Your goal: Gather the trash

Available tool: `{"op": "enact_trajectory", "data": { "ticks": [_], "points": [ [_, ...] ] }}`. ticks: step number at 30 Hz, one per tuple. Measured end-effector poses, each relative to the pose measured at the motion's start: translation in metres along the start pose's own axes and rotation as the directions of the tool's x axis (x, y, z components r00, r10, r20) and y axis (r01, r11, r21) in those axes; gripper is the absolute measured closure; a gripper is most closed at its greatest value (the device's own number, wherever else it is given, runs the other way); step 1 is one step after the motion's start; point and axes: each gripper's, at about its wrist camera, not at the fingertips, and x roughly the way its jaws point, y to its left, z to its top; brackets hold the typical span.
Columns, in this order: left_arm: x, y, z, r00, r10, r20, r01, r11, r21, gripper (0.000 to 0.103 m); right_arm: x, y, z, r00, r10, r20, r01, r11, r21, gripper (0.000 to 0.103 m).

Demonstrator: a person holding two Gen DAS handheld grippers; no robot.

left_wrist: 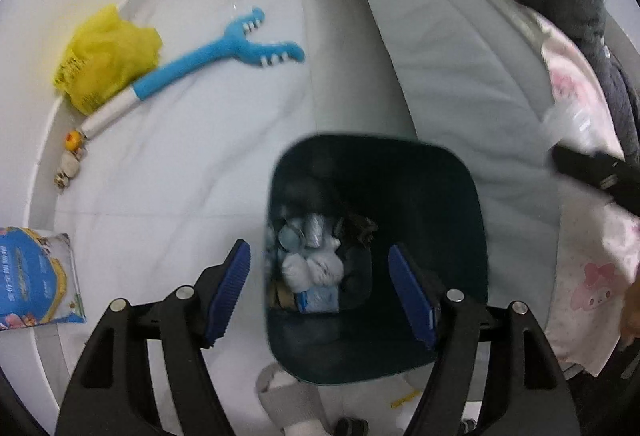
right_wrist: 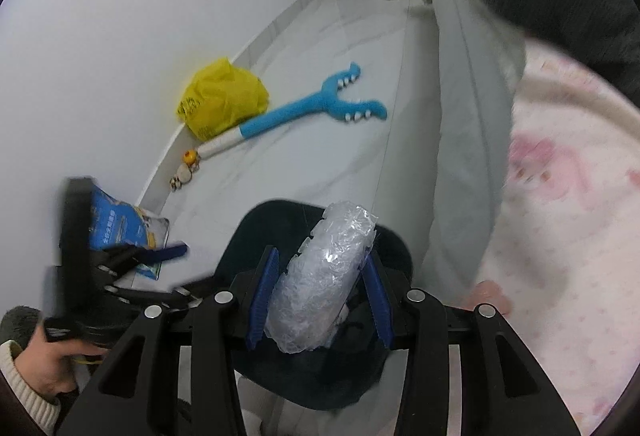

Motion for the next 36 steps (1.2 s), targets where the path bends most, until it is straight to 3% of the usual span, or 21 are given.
{"op": "enact_trajectory", "data": {
  "ticks": [11,14,19,22,23,25,31,36],
  "points": [
    [-0.048,0.007,0.011,0.984,-0.004,0.177,0.003,1.000,0.007,0.027,0.057,0.000,-0.021,0.987,-0.026,-0.159,0.026,1.000,-0.002,0.059],
    [-0.066,-0.003,0.013,0.969,0.023,0.244,-0.033,0.999,0.037,0.023,0.066,0.006,-0.026,0.981,-0.040,-0.188,0.037,0.999,-0.022,0.058],
    [-0.100,-0.022,0.015,0.937,-0.010,0.348,-0.018,0.997,0.075,0.020,0.071,0.012,-0.032,0.977,-0.063,-0.206,0.051,0.997,-0.064,0.058],
    [-0.121,-0.031,0.015,0.916,-0.009,0.402,-0.030,0.995,0.092,0.019,0.068,0.013,-0.035,0.975,-0.067,-0.211,0.051,0.996,-0.079,0.049],
    [-0.130,-0.035,0.016,0.909,-0.012,0.418,-0.031,0.995,0.096,0.019,0.064,0.013,-0.037,0.976,-0.070,-0.206,0.053,0.995,-0.083,0.043],
    [-0.145,-0.043,0.016,0.895,-0.020,0.446,-0.033,0.993,0.112,0.017,0.058,0.013,-0.039,0.978,-0.064,-0.197,0.048,0.995,-0.088,0.041],
    [-0.180,-0.069,0.015,0.846,-0.062,0.529,0.002,0.994,0.113,0.012,0.013,0.010,-0.040,0.992,-0.060,-0.110,0.050,0.994,-0.096,0.040],
    [-0.191,-0.099,0.007,0.834,-0.048,0.550,-0.042,0.988,0.149,0.010,-0.047,-0.007,-0.041,0.998,-0.060,0.031,0.061,0.996,-0.062,0.034]
  ]
}}
